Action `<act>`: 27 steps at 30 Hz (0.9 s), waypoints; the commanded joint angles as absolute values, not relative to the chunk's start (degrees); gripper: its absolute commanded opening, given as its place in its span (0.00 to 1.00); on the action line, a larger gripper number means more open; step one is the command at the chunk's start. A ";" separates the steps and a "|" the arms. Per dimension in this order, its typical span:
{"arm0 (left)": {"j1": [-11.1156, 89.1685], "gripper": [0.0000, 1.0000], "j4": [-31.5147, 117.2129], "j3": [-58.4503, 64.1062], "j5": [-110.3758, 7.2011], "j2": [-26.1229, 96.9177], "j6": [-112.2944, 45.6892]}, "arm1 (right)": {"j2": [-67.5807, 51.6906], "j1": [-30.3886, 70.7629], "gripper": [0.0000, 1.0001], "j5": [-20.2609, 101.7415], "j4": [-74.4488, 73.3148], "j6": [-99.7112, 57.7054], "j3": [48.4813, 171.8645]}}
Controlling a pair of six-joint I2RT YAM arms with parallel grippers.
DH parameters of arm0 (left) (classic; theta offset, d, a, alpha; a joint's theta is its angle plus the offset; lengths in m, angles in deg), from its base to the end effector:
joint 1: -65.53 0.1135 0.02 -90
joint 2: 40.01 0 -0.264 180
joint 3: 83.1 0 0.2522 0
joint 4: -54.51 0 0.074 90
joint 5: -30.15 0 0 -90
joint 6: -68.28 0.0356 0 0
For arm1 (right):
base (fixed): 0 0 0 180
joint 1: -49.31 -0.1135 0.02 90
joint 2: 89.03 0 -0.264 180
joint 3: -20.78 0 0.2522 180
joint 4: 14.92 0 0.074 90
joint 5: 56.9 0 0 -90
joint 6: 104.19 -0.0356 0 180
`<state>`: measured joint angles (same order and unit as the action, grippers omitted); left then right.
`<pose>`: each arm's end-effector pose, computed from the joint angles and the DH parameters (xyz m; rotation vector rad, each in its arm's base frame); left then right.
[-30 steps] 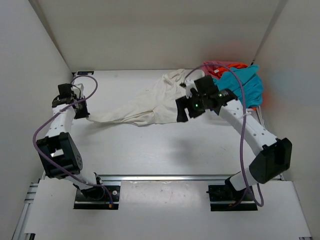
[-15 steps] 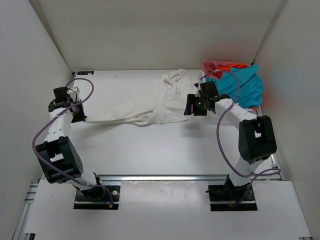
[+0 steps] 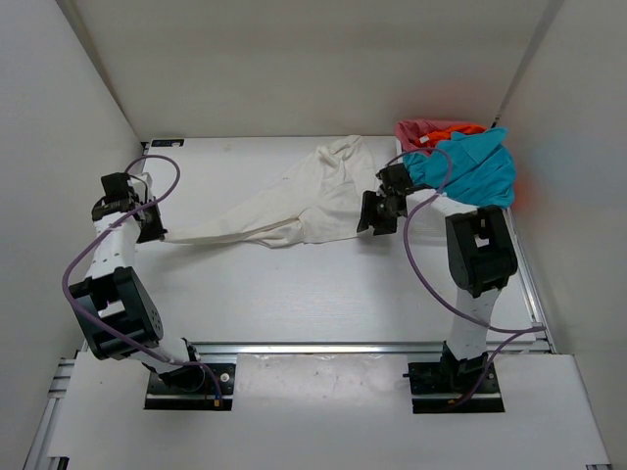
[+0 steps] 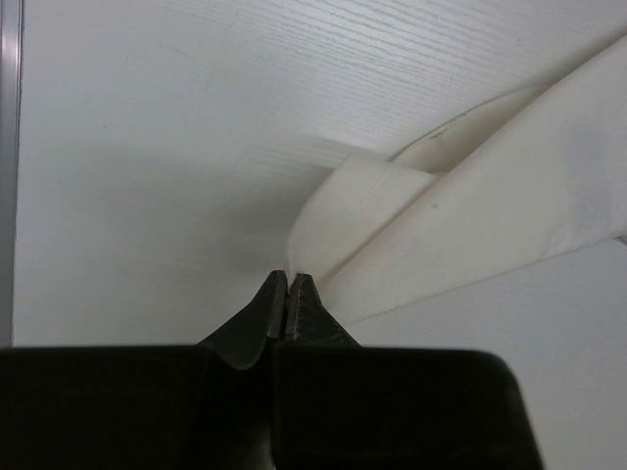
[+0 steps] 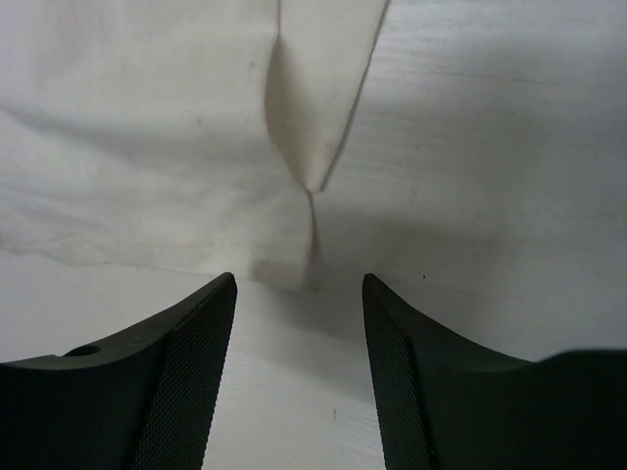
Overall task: Fold and stack the t-shirts
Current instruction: Flatten out the tshirt
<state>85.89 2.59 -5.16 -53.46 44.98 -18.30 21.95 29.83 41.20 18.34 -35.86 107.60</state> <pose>0.2860 0.1019 0.2518 -0.3417 2.5671 0.0067 0.3787 0.1393 0.1647 -0.0041 2.6235 0.4432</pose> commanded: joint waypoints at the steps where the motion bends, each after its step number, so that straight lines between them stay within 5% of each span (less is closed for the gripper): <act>1: 86.79 0.00 2.78 -5.53 -54.23 43.84 -18.12 | 24.08 30.07 0.59 39.43 18.44 -37.48 111.00; 8: 86.79 0.00 2.43 -4.74 -54.05 44.80 -18.03 | 25.67 28.22 0.34 42.75 18.18 -39.15 110.83; 14: 86.88 0.00 2.86 -4.57 -54.58 44.81 -18.12 | 24.26 28.75 0.31 42.85 19.59 -39.06 108.72; 19: 86.44 0.00 3.13 -4.74 -54.05 44.98 -18.12 | 24.62 28.05 0.00 40.93 18.62 -38.97 108.72; 24: 85.13 0.00 3.30 -4.22 -53.35 45.24 -18.91 | 23.74 29.44 0.00 42.41 17.39 -37.40 113.63; 27: 81.02 0.00 1.73 0.41 -53.26 46.99 -19.17 | 22.42 31.64 0.00 42.94 16.94 -32.57 126.50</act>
